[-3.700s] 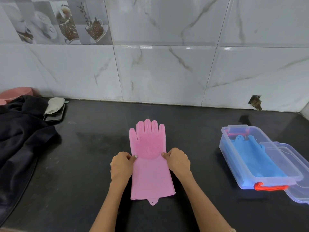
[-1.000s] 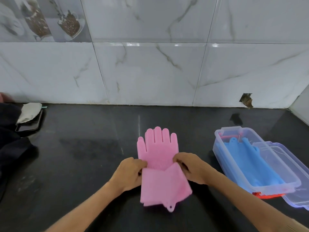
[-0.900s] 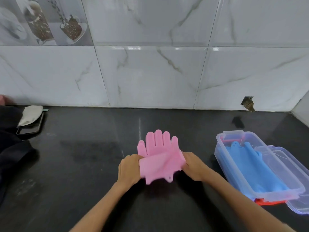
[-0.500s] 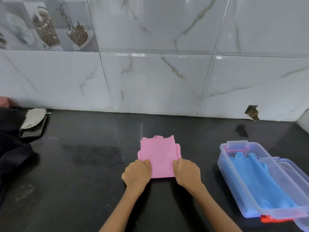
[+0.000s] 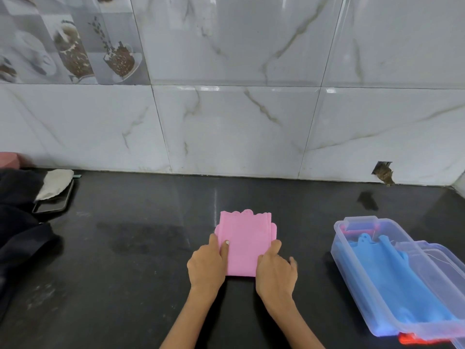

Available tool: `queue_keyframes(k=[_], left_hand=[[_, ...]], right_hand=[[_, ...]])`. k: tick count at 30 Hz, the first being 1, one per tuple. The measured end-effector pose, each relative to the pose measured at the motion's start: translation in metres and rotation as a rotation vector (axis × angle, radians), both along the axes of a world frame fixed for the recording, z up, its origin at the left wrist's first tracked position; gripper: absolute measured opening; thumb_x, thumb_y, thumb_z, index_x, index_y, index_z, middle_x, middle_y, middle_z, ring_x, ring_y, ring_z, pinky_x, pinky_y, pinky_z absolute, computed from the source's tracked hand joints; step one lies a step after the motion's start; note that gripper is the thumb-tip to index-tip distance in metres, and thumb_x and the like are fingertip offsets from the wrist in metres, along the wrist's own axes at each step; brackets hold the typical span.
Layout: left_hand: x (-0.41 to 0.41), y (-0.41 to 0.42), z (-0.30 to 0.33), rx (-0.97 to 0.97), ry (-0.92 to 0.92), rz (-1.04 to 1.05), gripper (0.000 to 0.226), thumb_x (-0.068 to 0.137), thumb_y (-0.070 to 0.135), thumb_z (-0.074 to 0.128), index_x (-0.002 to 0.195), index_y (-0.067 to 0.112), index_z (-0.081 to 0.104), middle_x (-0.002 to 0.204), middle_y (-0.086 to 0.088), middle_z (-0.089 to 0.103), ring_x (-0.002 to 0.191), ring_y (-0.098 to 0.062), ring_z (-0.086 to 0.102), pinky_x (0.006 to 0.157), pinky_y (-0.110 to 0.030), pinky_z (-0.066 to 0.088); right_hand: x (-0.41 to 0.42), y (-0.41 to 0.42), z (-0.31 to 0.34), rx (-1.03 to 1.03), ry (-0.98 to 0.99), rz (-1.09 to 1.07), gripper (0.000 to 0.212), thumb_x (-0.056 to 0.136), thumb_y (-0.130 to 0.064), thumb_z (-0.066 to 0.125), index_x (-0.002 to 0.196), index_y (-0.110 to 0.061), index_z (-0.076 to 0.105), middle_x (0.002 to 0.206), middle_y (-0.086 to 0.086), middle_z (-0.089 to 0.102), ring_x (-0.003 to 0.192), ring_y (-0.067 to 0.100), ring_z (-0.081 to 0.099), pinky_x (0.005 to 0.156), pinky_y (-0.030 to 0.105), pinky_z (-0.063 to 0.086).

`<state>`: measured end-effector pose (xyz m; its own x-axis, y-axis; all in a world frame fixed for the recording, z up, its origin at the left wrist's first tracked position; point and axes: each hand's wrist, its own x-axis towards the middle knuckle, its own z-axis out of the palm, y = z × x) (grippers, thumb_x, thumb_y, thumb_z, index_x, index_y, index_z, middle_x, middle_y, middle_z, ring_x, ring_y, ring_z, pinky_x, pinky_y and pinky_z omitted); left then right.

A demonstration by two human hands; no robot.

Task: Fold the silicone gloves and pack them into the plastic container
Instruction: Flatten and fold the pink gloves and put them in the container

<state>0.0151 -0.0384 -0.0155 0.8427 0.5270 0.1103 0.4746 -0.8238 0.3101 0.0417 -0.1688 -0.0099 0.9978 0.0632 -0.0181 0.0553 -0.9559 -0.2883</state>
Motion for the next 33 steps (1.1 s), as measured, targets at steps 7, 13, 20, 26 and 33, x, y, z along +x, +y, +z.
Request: queue_keyframes(k=[7,13,20,26,33], left_hand=[[0.001,-0.001,-0.002,0.023,0.032,-0.014,0.044,0.101,0.041,0.02,0.131,0.02,0.045,0.087,0.001,0.063,0.075,-0.014,0.059,0.065,-0.025,0.047],[0.004,-0.014,-0.001,-0.291,-0.128,0.053,0.042,0.101,0.034,0.026,0.131,0.009,0.041,0.112,-0.007,0.051,0.089,-0.02,0.051,0.073,-0.028,0.038],[0.014,-0.011,0.004,-1.003,-0.294,0.067,0.02,0.098,0.039,0.037,0.103,0.023,0.048,0.104,0.002,0.061,0.087,-0.013,0.058,0.072,-0.03,0.045],[-0.003,0.0,0.0,-1.427,-0.363,0.101,0.016,0.092,0.029,0.057,0.101,0.027,0.044,0.106,0.001,0.061,0.088,-0.015,0.064,0.063,-0.027,0.051],[-0.027,-0.003,0.002,-1.462,-0.326,0.089,0.031,0.094,0.032,0.053,0.122,0.025,0.042,0.11,0.001,0.064,0.09,-0.016,0.066,0.058,-0.027,0.053]], right_hand=[[-0.004,0.002,-0.004,0.01,-0.039,-0.06,0.055,0.094,-0.018,0.04,0.144,-0.013,0.018,0.114,-0.005,0.058,0.109,0.016,0.051,0.109,0.035,0.02],[0.005,0.0,-0.013,0.291,0.027,-0.073,0.046,0.097,-0.006,0.032,0.143,-0.004,0.025,0.148,0.013,0.03,0.137,0.025,0.026,0.118,0.038,0.013],[0.021,-0.014,-0.007,1.14,0.145,0.041,0.043,0.096,-0.026,0.05,0.138,-0.018,0.043,0.135,-0.008,0.054,0.123,0.01,0.053,0.099,0.026,0.047],[0.032,-0.03,-0.004,1.329,0.283,0.017,0.029,0.08,-0.025,0.073,0.108,-0.026,0.065,0.101,-0.01,0.072,0.088,0.005,0.07,0.071,0.019,0.054],[0.01,-0.032,-0.005,1.268,0.41,0.079,0.027,0.092,-0.031,0.058,0.119,-0.026,0.056,0.104,-0.007,0.071,0.092,0.012,0.069,0.073,0.026,0.054]])
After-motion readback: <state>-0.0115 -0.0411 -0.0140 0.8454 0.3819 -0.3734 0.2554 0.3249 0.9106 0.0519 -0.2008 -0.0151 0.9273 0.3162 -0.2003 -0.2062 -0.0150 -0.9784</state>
